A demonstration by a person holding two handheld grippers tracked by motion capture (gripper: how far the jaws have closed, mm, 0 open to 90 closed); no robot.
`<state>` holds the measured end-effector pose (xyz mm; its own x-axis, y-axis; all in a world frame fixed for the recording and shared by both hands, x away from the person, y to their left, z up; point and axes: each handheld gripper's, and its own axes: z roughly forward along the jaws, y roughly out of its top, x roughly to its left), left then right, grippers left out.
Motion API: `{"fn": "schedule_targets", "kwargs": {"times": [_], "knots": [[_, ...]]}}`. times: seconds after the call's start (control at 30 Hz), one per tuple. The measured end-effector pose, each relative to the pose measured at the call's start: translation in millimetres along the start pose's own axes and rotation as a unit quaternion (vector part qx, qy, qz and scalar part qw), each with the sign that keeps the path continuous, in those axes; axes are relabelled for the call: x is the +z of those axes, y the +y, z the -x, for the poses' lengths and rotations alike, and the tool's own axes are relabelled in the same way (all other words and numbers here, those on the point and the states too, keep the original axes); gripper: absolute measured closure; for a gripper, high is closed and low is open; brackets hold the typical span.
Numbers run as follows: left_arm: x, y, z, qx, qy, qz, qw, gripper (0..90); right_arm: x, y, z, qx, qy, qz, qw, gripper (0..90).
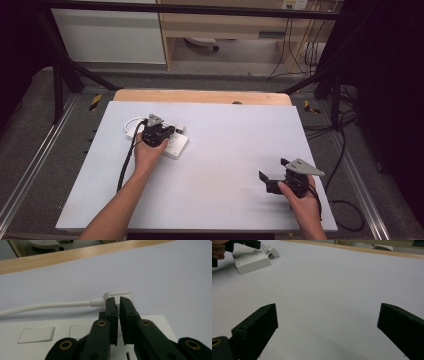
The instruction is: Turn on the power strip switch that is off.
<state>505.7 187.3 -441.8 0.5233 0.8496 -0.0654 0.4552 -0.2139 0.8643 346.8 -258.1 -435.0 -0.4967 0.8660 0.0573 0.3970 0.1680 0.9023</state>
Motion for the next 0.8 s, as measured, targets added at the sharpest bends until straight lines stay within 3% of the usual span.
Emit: {"fn": "schedule_targets", "kwargs": {"times": [0.3,0.63,0.8], "knots": [[-0.8,1.0,-0.2,-0.003,-0.005,0.011,0.9999,75.3,0.0,0.1,-0.1,-0.001,0.000,0.001,1.0000,3.5],[-1.2,1.9,-0.5,-0.010,-0.009,0.020,0.9997,55.4,0.2,0.0,-0.1,-0.002,0.000,0.000,1.0000,3.5],[-2.4,3.0,0.1,-0.010,-0.013,0.026,0.9995,52.4,0.2,0.0,-0.3,-0.002,0.000,0.000,1.0000,3.5]]}}
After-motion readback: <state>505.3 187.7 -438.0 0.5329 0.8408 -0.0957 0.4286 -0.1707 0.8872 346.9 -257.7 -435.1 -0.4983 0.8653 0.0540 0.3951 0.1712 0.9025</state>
